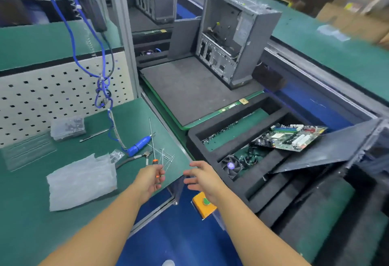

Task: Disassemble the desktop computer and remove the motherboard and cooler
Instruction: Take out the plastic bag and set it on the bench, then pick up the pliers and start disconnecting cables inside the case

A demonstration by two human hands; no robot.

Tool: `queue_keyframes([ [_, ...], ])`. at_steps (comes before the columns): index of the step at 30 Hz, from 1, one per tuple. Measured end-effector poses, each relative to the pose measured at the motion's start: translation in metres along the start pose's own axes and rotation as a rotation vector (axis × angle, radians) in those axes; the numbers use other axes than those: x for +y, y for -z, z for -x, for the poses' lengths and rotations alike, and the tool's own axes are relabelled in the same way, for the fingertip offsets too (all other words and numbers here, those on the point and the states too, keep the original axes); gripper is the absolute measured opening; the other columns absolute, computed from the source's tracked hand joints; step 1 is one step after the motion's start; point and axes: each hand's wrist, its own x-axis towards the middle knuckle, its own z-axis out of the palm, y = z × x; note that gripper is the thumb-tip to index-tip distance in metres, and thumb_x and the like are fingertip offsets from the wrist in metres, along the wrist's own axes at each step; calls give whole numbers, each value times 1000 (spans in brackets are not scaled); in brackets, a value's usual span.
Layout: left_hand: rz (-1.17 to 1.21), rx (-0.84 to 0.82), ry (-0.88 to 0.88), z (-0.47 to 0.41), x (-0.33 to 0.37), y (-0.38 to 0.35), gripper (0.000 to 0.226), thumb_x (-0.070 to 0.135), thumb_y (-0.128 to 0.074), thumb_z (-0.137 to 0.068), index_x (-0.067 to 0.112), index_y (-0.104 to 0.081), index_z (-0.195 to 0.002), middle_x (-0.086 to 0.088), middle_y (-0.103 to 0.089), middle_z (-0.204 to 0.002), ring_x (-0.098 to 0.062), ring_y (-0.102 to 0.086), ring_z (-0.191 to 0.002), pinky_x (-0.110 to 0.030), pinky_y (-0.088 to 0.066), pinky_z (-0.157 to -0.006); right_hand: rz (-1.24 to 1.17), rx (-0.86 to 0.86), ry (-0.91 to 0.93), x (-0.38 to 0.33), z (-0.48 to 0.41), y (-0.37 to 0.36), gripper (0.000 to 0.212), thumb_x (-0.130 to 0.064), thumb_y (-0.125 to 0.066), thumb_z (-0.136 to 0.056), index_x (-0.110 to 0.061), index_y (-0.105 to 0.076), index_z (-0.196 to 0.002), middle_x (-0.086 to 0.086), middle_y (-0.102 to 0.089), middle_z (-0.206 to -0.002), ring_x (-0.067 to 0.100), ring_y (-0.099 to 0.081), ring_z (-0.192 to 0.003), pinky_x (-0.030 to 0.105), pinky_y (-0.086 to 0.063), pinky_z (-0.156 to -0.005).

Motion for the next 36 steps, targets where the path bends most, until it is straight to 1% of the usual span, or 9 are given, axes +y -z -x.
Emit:
queue_keyframes([
  [6,-126,-237,-18,14,9,-110,6,20,-58,-96,14,-59,-94,-1,-60,-80,-16,-55,-64,-28,-37,-56,-123,155,43,-2,39,80,29,-8,-55,-94,-14,-53,-122,9,-69,-103,20,-63,-70,28,-52,-63],
  [11,-224,-420,-51,51,3,-207,5,20,-59,-94,16,-63,-94,1,-62,-73,-16,-54,-59,-29,-33,-53,-238,313,94,9,88,154,21,-8,-53,-94,-16,-59,-112,6,-70,-94,16,-63,-64,25,-52,-58],
  [13,-244,-501,-86,70,-2,-247,5,19,-59,-94,15,-62,-93,1,-61,-73,-16,-52,-57,-28,-32,-51,-300,384,121,15,112,184,22,-7,-54,-93,-14,-58,-113,7,-70,-94,16,-61,-61,25,-49,-54],
  [16,-228,-589,-175,103,-13,-311,13,9,-51,-93,13,-63,-95,0,-60,-68,-14,-50,-53,-24,-30,-46,-336,520,175,29,152,229,25,-4,-56,-89,-12,-61,-112,5,-70,-85,13,-55,-54,22,-39,-46],
  [19,-211,-695,-227,141,-30,-374,20,5,-44,-94,14,-62,-95,2,-57,-64,-11,-48,-47,-19,-28,-40,-386,648,233,46,196,275,24,-1,-51,-87,-15,-61,-103,1,-68,-76,11,-42,-44,17,-25,-41],
  [22,-236,-811,-252,179,-60,-426,21,3,-44,-93,14,-62,-93,1,-59,-65,-11,-53,-48,-19,-33,-39,-441,739,265,67,242,318,24,-3,-49,-85,-16,-62,-100,-2,-68,-71,11,-36,-44,16,-22,-41],
  [26,-347,-965,-286,229,-110,-477,22,3,-45,-93,9,-65,-100,-3,-71,-75,-17,-67,-63,-29,-47,-54,-475,857,313,99,299,374,24,-5,-49,-85,-18,-63,-100,-2,-71,-76,10,-37,-45,18,-23,-40],
  [31,-486,-1071,-333,281,-172,-533,24,1,-45,-96,9,-67,-102,-7,-76,-93,-23,-72,-84,-35,-52,-70,-543,964,337,145,358,437,20,-5,-49,-90,-16,-62,-100,-2,-69,-71,11,-38,-46,19,-23,-40],
  [36,-674,-1094,-543,323,-224,-588,28,-2,-45,-95,13,-68,-97,2,-77,-89,-16,-72,-88,-33,-54,-76,-600,1045,325,192,404,493,21,-3,-50,-89,-13,-65,-100,1,-69,-71,12,-40,-47,19,-25,-41],
])
